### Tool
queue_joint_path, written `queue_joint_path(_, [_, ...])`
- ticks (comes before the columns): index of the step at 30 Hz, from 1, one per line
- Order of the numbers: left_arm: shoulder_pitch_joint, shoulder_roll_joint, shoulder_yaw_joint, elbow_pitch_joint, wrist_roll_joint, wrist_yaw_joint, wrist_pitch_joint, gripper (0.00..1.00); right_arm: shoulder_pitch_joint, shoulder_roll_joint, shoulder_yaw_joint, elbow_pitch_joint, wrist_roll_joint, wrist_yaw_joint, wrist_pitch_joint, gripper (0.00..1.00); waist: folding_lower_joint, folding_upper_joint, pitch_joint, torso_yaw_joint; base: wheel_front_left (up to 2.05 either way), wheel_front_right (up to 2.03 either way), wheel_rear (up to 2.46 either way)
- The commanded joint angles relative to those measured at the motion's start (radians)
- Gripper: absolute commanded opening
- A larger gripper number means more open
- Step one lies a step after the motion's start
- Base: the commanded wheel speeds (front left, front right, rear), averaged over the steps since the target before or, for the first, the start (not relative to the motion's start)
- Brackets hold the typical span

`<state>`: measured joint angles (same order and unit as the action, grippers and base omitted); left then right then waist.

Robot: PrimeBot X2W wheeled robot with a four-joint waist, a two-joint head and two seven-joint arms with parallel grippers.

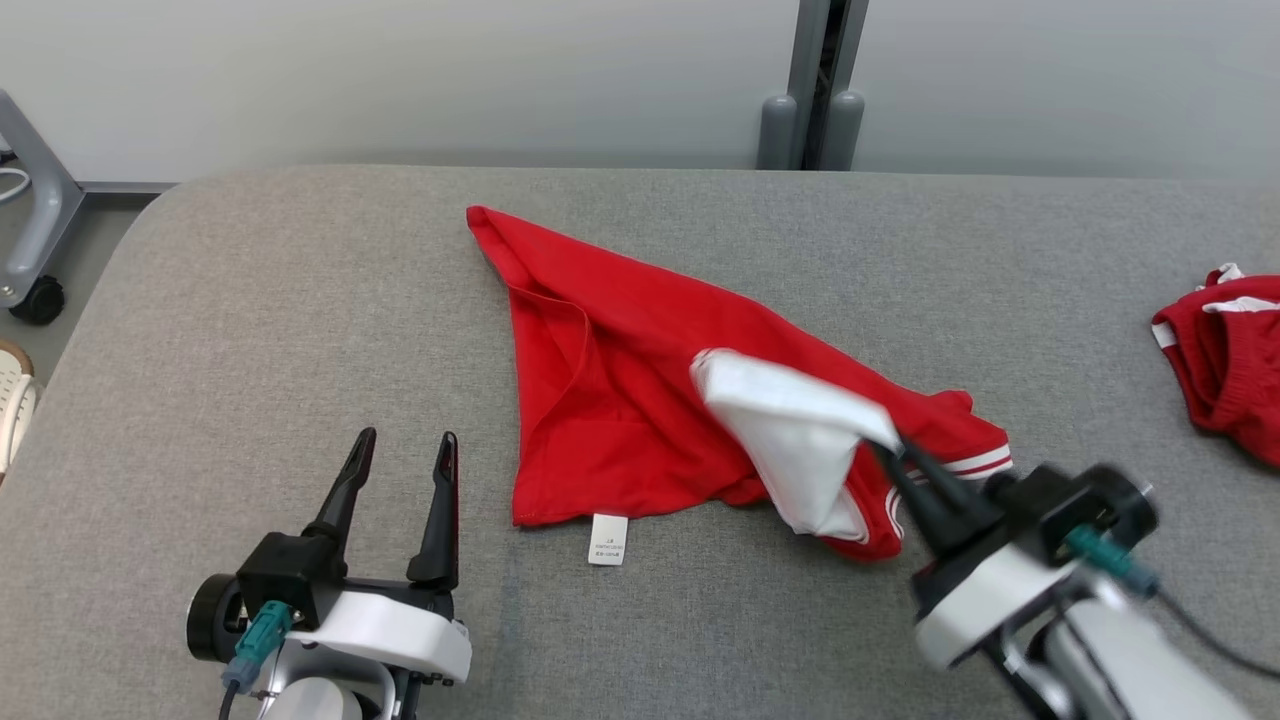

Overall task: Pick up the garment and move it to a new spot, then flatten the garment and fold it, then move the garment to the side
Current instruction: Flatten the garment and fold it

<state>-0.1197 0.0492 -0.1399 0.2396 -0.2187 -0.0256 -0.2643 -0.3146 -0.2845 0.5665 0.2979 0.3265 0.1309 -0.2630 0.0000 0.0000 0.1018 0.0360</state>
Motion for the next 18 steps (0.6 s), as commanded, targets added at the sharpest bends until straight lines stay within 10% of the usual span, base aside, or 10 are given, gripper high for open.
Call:
queue_joint_path(1, [0.011, 0.003, -0.001, 0.000, -0.005, 0.004, -0.001, 1.00, -0.029, -0.022, -0.011, -0.003, 0.009, 0.000, 0.000, 0.00, 0.0000, 0.0000, -0.004, 0.002, 0.00, 0.00, 0.00])
queue_joint_path(18, [-0.081, 0.003, -0.122, -0.011, -0.062, 0.019, -0.001, 1.00, -0.650, -0.404, 0.195, 0.289, 0.088, 0.000, 0.075, 0.00, 0.0000, 0.0000, 0.188, 0.162, 0.00, 0.00, 0.00])
